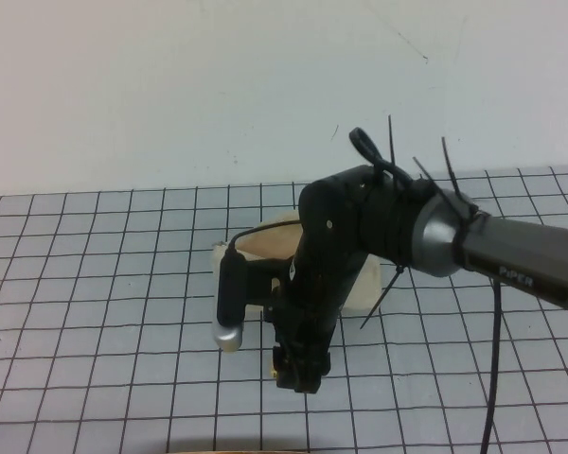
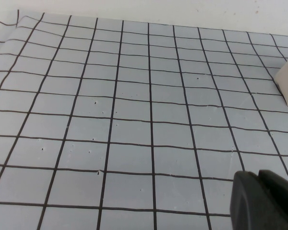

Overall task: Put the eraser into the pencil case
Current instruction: Pick up the eraser from the table

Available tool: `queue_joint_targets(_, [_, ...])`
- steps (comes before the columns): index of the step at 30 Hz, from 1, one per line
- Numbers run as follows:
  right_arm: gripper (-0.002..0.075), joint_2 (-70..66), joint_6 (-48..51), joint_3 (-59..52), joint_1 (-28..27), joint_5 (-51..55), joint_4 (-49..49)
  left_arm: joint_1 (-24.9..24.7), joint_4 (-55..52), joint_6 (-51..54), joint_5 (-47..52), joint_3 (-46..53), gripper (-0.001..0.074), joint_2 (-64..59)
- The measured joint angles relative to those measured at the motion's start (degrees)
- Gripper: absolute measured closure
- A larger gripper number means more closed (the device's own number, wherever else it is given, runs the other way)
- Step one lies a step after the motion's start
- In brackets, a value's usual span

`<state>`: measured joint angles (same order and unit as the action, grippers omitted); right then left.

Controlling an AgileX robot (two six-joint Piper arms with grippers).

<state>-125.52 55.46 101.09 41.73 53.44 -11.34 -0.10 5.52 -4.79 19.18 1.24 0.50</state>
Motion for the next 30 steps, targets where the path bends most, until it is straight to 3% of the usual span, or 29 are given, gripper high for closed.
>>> queue_joint_targets(9, [0.0275, -2.12, -5.47, 0.0, 0.34, -4.37, 2.9, 0.0, 0.0, 0.0, 0.0, 0.0, 0.0736, 0.0])
queue_joint_targets(25, [0.0279, -4.3, -5.97, 0.08, 0.34, -3.2, 3.13, 0.0, 0.0, 0.0, 0.0, 0.0, 0.0736, 0.0])
queue_joint_targets(28, [0.0326, -4.3, -6.08, 0.08, 0.34, -3.42, 3.13, 0.0, 0.0, 0.0, 0.0, 0.0, 0.0736, 0.0])
queue_joint_targets(30, [0.0398, -4.33, -6.65, 0.13, 0.34, -3.53, 3.13, 0.0, 0.0, 0.0, 0.0, 0.0, 0.0736, 0.0])
